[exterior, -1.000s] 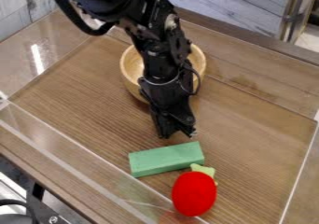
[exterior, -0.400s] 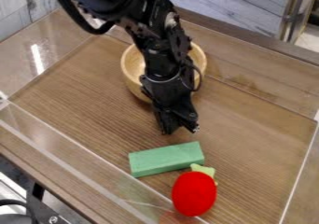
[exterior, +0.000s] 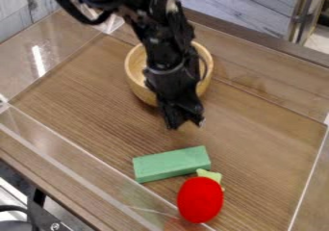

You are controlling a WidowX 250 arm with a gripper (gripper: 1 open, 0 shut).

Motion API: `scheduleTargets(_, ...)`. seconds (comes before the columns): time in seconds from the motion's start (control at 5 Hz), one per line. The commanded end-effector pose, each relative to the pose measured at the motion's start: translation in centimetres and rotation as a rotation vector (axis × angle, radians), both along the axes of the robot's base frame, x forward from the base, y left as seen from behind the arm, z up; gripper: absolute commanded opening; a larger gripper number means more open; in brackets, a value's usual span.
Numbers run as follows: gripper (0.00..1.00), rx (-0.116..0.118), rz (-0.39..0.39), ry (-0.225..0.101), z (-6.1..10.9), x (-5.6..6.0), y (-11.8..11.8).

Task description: Put the green stick in the brown bowl

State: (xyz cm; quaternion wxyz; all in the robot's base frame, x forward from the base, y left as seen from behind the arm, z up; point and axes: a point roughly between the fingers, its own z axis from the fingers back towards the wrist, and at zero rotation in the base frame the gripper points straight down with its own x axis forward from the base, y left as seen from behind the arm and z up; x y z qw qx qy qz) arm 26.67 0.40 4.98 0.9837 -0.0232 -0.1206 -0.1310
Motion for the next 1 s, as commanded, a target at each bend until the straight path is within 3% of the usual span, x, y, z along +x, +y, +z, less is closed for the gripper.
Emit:
scheduleTargets(0.0, 0.0, -0.007, -0.026, -0.09, 3.5, 1.2, 0.6)
scheduleTargets(0.4, 0.0, -0.024, -0.127, -0.082, 3.3, 0.4, 0.3)
scheduleTargets(0.8, 0.0, -0.029, -0.175, -0.055, 2.5, -0.2, 0.0)
